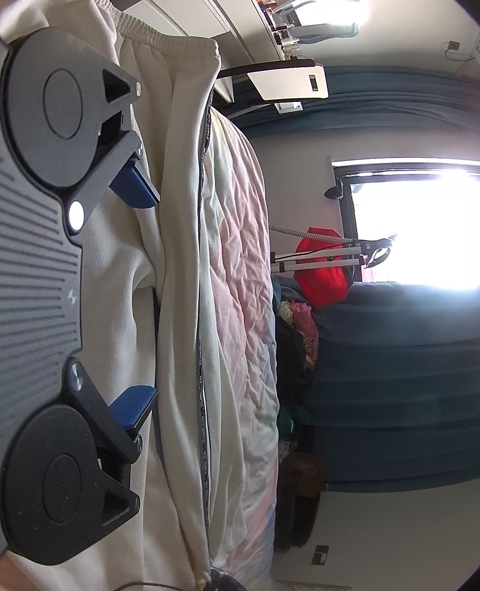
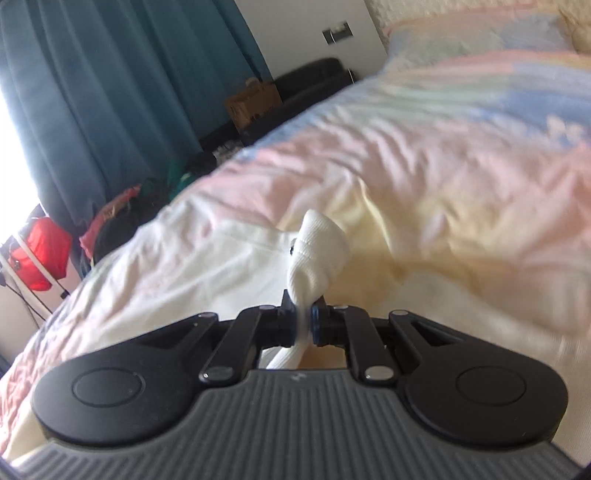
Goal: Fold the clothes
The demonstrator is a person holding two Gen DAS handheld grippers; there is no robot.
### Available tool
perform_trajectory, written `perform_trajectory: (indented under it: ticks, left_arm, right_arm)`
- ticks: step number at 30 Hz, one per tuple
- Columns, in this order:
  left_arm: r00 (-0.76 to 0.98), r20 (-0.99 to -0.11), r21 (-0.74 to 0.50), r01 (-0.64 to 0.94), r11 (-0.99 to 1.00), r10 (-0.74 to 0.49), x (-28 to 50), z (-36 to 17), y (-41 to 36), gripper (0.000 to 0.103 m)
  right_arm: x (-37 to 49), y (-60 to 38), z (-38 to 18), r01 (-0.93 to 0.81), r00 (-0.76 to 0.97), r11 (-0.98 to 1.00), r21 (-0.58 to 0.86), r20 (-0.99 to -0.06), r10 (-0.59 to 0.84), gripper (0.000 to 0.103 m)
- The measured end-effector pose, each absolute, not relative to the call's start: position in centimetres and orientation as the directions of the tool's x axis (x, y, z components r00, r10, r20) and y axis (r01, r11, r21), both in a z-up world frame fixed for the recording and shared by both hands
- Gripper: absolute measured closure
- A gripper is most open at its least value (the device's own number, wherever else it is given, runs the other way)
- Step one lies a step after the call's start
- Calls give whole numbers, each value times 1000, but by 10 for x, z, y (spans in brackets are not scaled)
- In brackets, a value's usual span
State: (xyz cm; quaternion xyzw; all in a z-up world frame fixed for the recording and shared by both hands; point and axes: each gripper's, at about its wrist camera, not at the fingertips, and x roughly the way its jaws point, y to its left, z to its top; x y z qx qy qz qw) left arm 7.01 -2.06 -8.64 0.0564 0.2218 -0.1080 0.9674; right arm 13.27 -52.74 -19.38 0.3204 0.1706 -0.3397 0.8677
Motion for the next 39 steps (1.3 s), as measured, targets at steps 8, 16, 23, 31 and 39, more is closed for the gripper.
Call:
perform_trajectory:
  ticks: [8, 16, 23, 31, 39]
  left_arm:
    - [868, -460, 27, 224, 974, -187, 70, -83, -18, 0]
    - [886, -422, 70, 245, 967, -194, 55, -73, -28, 0]
    - [907, -348, 92, 284, 954, -237, 20, -50, -36, 0]
    - [915, -291, 152, 332, 931, -279, -33, -34, -41, 0]
    - [898, -334, 117, 341, 933, -286, -57, -40, -42, 0]
  right_arm:
    - [115, -523, -205, 684, 725, 564, 463, -520, -451, 91]
    - [103, -503, -181, 651, 730, 680, 337, -524, -439, 79]
    - [43, -440, -125, 509, 824, 817, 272, -429, -370, 0]
    - [-19, -337, -73, 278, 916, 945, 171, -342, -207, 0]
    - [-55, -268, -71, 160, 931, 983, 89, -345, -120, 0]
